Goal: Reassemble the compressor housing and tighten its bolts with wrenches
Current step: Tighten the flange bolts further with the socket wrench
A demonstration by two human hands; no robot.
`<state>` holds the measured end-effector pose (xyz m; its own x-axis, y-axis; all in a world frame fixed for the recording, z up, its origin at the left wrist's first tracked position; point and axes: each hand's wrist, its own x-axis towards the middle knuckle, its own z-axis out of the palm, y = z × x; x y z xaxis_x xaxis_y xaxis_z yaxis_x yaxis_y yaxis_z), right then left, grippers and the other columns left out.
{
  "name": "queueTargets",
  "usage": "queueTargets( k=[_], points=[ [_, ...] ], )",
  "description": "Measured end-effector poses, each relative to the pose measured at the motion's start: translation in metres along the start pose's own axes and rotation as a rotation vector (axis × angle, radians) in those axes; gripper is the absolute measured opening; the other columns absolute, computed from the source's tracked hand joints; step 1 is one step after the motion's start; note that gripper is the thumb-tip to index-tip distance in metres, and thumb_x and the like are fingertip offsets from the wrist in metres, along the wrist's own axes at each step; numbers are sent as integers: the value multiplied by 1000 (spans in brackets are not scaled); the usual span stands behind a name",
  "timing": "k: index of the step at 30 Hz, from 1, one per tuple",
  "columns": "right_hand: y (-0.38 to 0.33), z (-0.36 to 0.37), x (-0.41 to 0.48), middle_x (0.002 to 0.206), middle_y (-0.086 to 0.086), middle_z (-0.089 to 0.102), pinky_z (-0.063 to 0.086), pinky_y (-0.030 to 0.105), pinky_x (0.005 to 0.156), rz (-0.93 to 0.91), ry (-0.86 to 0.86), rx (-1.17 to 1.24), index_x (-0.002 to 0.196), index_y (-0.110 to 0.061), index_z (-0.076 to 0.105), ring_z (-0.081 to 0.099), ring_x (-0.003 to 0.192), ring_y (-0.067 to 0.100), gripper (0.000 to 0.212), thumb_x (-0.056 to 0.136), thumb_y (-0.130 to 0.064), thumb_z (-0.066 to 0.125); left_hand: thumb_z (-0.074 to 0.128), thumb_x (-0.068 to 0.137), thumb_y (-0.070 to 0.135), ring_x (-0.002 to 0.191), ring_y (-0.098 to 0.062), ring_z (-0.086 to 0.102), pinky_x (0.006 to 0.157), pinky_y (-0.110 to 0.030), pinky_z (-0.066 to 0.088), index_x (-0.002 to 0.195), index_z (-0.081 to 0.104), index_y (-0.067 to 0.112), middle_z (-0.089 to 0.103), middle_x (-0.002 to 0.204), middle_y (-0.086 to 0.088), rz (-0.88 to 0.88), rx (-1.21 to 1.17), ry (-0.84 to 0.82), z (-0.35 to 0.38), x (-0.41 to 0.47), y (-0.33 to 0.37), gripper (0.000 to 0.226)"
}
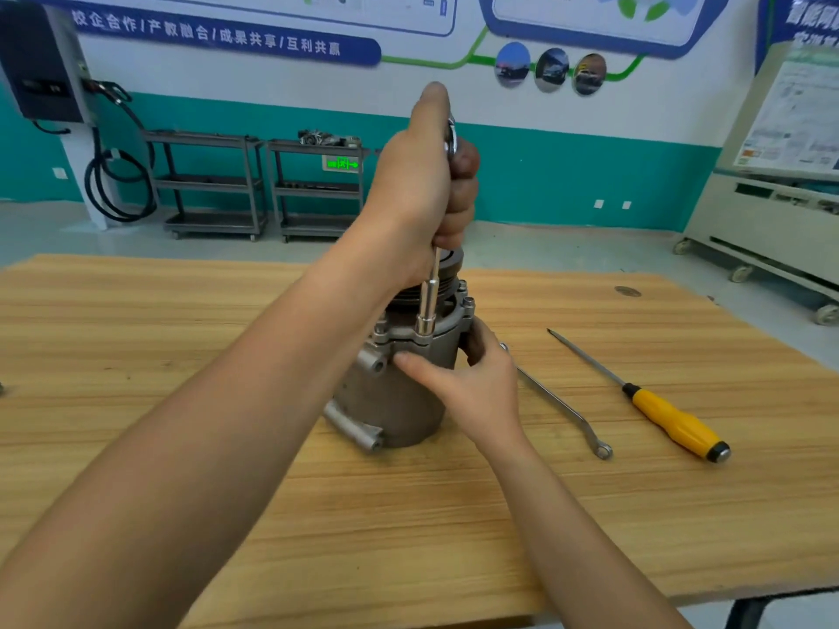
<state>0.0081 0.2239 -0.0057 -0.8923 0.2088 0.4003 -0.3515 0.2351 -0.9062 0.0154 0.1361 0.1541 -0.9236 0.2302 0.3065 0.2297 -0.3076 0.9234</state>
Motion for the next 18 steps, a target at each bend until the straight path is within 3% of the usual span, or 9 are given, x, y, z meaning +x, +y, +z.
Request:
queueTargets(
  k=[4, 7, 9, 11, 14, 16, 18],
  points=[
    [6, -8, 22, 103, -22, 67, 44, 12, 86, 12, -207, 66, 96, -37, 60, 58, 104, -6, 57, 45, -35, 85, 22, 98, 49, 32, -8, 11, 35, -15, 12, 37, 34, 23, 20, 35, 9, -39, -49, -104, -3, 11, -2, 67],
    [7, -14, 43, 110, -11, 66, 46, 21, 94, 33, -430, 118, 110, -27, 59, 60, 107, 3, 72, 42, -30, 84, 20, 98, 49, 30, -7, 11, 34, -14, 13, 34, 34, 23, 19, 34, 9, -61, -69, -167, -4, 21, -5, 70],
    [6, -14, 53, 106, -9, 65, 49, 18, 86, 56, -558, 130, 124, -8, 54, 62, 99, 0, 91, 40, -30, 81, 20, 98, 50, 30, -6, 11, 34, -13, 12, 35, 34, 23, 18, 34, 9, -84, -81, -207, -9, 28, -5, 69],
    [5, -13, 62, 98, -11, 69, 49, 14, 76, 77, -642, 161, 124, -3, 51, 63, 92, -3, 104, 31, -31, 88, 19, 97, 50, 29, -6, 12, 33, -13, 12, 36, 34, 23, 18, 34, 10, -114, -84, -276, -13, 35, -6, 69],
    [3, -13, 68, 90, -18, 71, 47, 11, 74, 84, -729, 171, 108, -17, 54, 63, 89, -5, 92, 29, -49, 91, 18, 97, 49, 29, -5, 13, 34, -14, 12, 36, 35, 22, 19, 33, 10, -176, -13, -388, -13, 43, -5, 69],
    [-1, -16, 68, 91, -21, 71, 46, 10, 75, 111, -755, 127, 108, -21, 54, 63, 91, -7, 83, 35, -37, 91, 19, 98, 48, 30, -6, 14, 34, -16, 14, 40, 37, 22, 20, 34, 10, -222, 35, -386, -9, 46, -2, 66],
    [-3, -21, 69, 94, -25, 69, 46, 8, 76, 115, -771, 49, 110, -26, 53, 61, 93, -10, 65, 53, -21, 84, 22, 99, 47, 31, -8, 20, 37, -18, 21, 51, 42, 18, 23, 36, 9, -245, 126, -295, -5, 48, 2, 59]
  ],
)
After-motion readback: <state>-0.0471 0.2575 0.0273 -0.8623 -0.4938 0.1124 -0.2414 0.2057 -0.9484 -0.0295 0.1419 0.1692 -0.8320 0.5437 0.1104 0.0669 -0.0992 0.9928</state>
